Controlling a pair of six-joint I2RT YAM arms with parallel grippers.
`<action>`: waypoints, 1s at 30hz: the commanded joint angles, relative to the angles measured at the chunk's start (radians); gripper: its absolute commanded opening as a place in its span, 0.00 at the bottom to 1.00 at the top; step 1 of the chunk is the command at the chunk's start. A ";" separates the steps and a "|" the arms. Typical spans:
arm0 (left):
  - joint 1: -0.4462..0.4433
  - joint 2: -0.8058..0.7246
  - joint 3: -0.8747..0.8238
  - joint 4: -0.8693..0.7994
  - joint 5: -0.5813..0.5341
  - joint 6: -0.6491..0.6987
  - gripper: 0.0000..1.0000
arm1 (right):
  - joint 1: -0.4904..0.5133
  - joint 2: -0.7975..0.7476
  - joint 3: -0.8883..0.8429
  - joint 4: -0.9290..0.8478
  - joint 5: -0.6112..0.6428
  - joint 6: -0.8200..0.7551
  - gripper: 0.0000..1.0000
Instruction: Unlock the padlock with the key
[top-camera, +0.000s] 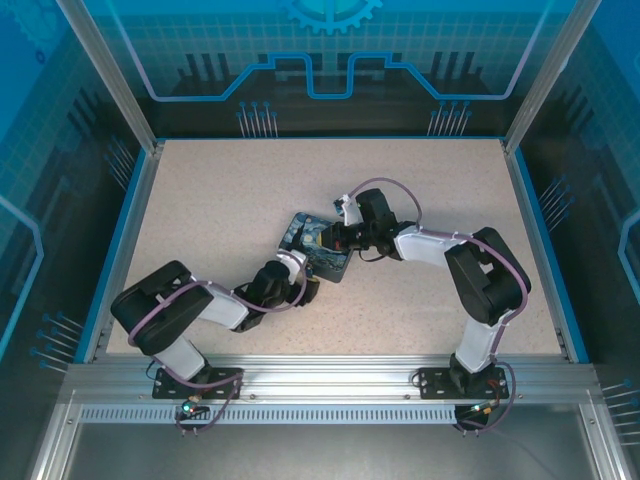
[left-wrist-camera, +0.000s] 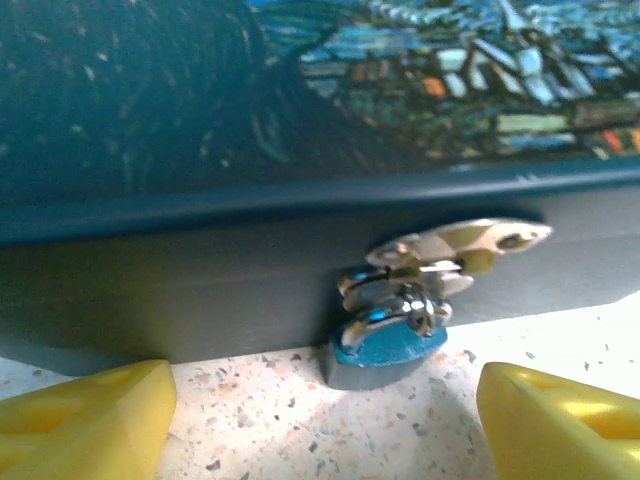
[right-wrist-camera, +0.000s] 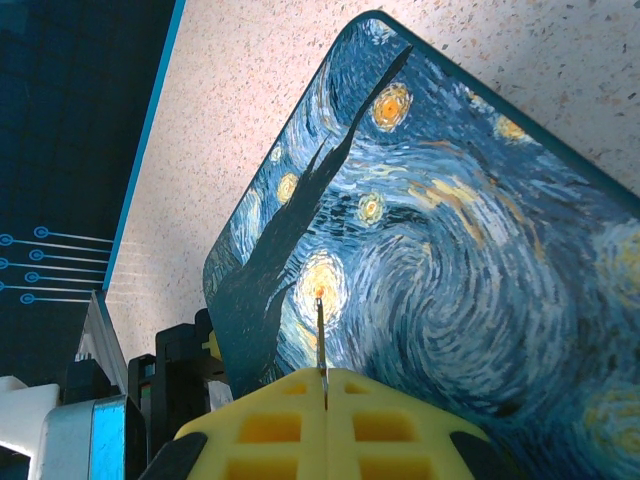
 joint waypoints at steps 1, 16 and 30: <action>-0.009 0.022 0.026 0.059 -0.029 0.026 0.80 | 0.005 -0.001 0.007 -0.042 0.008 -0.015 0.00; -0.018 0.052 0.089 0.063 -0.020 0.076 0.40 | 0.004 0.007 0.009 -0.050 0.004 -0.030 0.00; -0.019 0.009 0.102 -0.002 -0.005 0.059 0.22 | -0.004 -0.081 0.002 -0.054 0.034 -0.054 0.00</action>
